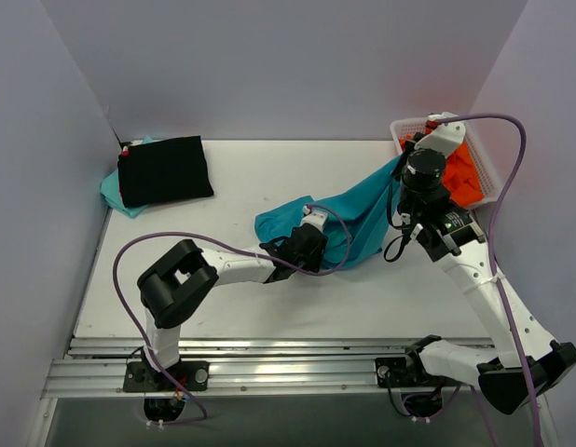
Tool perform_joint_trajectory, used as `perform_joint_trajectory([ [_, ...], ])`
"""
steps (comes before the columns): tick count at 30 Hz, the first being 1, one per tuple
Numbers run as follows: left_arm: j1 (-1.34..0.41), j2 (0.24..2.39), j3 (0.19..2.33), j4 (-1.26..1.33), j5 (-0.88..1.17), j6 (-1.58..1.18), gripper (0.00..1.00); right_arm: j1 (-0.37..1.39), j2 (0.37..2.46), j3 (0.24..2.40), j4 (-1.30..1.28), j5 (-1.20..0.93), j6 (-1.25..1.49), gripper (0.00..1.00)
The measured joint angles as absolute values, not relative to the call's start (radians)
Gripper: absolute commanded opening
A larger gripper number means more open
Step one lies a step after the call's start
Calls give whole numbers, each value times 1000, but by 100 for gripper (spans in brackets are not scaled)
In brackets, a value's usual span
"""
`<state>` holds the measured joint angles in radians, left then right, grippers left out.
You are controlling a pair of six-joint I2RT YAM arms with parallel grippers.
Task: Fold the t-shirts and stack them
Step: Flatten the tshirt out
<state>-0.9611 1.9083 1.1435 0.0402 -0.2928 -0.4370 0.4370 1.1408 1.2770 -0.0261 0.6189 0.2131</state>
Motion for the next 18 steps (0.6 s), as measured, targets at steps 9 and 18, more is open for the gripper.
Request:
perform_joint_trajectory([
  [9, -962, 1925, 1143, 31, -304, -437, 50, 437, 1141, 1276, -27, 612, 213, 0],
  [18, -962, 1931, 1143, 29, -311, -442, 33, 437, 1142, 1276, -26, 601, 217, 0],
])
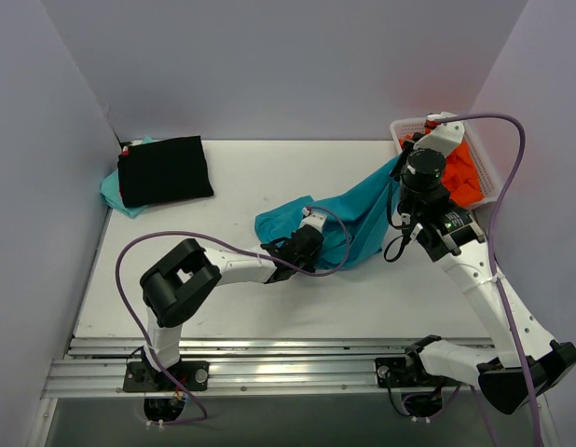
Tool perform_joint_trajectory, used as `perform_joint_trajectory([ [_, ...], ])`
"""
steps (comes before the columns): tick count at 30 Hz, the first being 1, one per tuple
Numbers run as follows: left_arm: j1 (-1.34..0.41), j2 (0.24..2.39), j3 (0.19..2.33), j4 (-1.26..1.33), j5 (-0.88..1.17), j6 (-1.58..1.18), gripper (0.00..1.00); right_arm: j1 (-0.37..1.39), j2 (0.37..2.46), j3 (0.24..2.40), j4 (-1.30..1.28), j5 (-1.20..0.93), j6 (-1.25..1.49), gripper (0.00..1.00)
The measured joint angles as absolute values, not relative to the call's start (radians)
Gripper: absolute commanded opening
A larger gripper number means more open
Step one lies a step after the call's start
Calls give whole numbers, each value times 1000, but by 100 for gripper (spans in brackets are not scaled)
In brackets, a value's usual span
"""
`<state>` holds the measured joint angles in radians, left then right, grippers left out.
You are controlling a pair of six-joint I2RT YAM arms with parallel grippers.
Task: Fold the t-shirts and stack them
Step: Flatten the tshirt out
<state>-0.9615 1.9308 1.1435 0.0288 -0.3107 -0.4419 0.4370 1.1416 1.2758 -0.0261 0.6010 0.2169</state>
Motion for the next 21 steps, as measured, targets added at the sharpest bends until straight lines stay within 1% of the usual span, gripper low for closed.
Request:
perform_joint_trajectory([
  [4, -962, 1931, 1143, 29, -313, -441, 22, 437, 1142, 1276, -26, 596, 217, 0],
  [5, -962, 1931, 1143, 29, -313, -441, 17, 437, 1142, 1276, -26, 596, 217, 0],
  [9, -962, 1931, 1143, 29, -315, -443, 3, 437, 1142, 1276, -26, 593, 217, 0],
  [17, -964, 1919, 1143, 22, -342, -439, 2, 432, 1143, 1276, -26, 583, 220, 0],
  [21, -967, 1827, 1135, -15, -373, -421, 2, 432, 1143, 1275, -20, 560, 221, 0],
])
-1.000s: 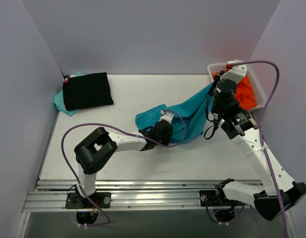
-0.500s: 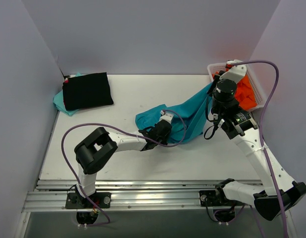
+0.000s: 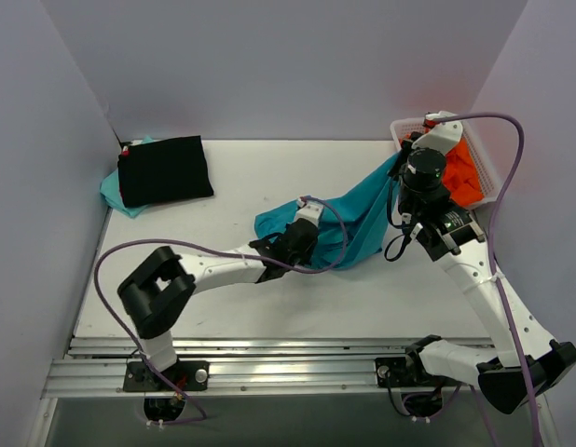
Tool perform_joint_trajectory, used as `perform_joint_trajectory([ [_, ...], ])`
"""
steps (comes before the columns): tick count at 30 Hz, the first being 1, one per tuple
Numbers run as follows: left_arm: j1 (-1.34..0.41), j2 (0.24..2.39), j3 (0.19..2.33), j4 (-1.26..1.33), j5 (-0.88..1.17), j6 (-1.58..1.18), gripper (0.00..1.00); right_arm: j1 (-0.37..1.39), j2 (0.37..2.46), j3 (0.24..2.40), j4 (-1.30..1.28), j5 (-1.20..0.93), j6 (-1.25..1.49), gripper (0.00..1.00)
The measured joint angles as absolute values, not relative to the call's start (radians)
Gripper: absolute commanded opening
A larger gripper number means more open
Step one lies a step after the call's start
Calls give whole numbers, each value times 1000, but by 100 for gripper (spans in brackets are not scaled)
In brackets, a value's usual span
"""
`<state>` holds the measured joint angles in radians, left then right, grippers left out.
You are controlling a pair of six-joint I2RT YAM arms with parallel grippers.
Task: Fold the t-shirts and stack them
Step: Flatten the tshirt out
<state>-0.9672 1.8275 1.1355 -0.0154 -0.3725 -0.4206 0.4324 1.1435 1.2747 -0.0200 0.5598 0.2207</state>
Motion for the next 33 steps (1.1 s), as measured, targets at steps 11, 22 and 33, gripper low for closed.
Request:
perform_joint_trajectory([
  [11, -1005, 1060, 1161, -147, -561, -269, 2, 435, 978, 1216, 14, 352, 239, 0],
  [22, -1145, 745, 1409, -281, -487, -100, 2, 439, 471, 1214, 174, -67, 237, 0],
  [33, -1147, 822, 1596, -274, -421, 80, 2, 426, 657, 1386, 189, -41, 216, 0],
])
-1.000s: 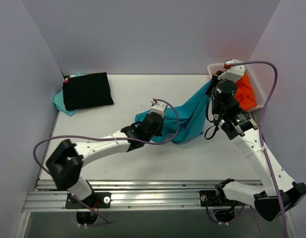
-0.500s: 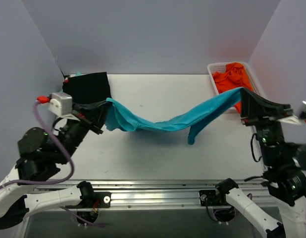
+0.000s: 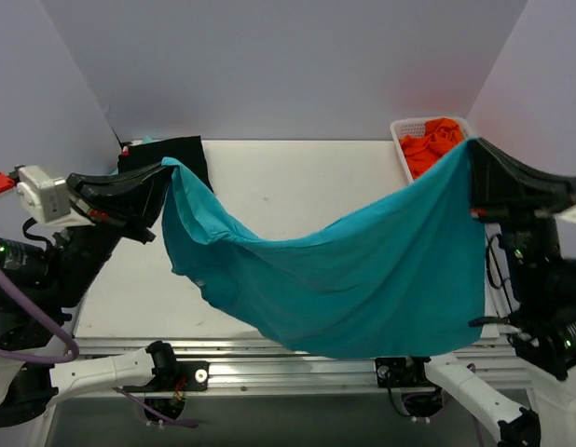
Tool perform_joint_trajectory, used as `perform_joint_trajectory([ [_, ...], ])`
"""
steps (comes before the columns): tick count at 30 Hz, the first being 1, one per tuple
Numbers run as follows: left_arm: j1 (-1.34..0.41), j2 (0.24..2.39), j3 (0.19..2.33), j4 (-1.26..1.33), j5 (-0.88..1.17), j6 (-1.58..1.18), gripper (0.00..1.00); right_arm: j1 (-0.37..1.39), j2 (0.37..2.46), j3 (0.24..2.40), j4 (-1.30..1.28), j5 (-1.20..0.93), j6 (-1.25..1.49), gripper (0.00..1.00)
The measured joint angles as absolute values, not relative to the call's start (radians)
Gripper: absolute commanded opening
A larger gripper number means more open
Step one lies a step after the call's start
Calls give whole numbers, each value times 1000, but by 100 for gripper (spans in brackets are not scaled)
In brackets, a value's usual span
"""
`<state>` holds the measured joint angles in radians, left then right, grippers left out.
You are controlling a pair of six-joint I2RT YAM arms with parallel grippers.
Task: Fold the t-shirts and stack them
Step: Flatten the tshirt out
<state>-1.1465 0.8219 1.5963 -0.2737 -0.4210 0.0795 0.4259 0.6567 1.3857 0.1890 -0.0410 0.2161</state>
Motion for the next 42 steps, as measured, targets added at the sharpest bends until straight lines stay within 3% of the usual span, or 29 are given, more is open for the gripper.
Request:
perform_joint_trajectory([
  [8, -1090, 935, 1531, -150, -575, 185, 2, 426, 995, 1366, 128, 171, 216, 0],
  [15, -596, 1147, 1288, -27, -360, -27, 2, 412, 1246, 1208, 176, 312, 216, 0],
  [19, -399, 1466, 1224, 96, -194, -153, 2, 357, 1457, 1186, 250, 347, 222, 0],
  [25, -233, 2038, 1445, 117, 15, -285, 2, 282, 1939, 1366, 311, 379, 250, 0],
  [29, -184, 2324, 1787, 33, 86, -317, 2, 264, 2228, 1625, 259, 422, 265, 1],
  [31, -174, 2456, 2036, -56, 113, -321, 2, 252, 2340, 1782, 218, 435, 277, 34],
  [32, -171, 2531, 2184, -93, 125, -322, 2, 249, 2388, 1864, 194, 440, 285, 72],
  [34, -168, 2648, 2448, -162, 142, -321, 25, 239, 2454, 1996, 163, 453, 289, 100],
  [35, -168, 2691, 2549, -179, 148, -318, 47, 234, 2469, 2041, 144, 464, 292, 100],
  [36, -167, 2719, 2628, -194, 153, -315, 94, 227, 2476, 2076, 131, 487, 298, 100],
  [39, -167, 2726, 2699, -184, 150, -329, 94, 215, 2474, 2122, 123, 556, 311, 100],
  [42, -166, 2647, 2590, -149, 133, -331, 94, 205, 2452, 2104, 120, 618, 318, 100],
])
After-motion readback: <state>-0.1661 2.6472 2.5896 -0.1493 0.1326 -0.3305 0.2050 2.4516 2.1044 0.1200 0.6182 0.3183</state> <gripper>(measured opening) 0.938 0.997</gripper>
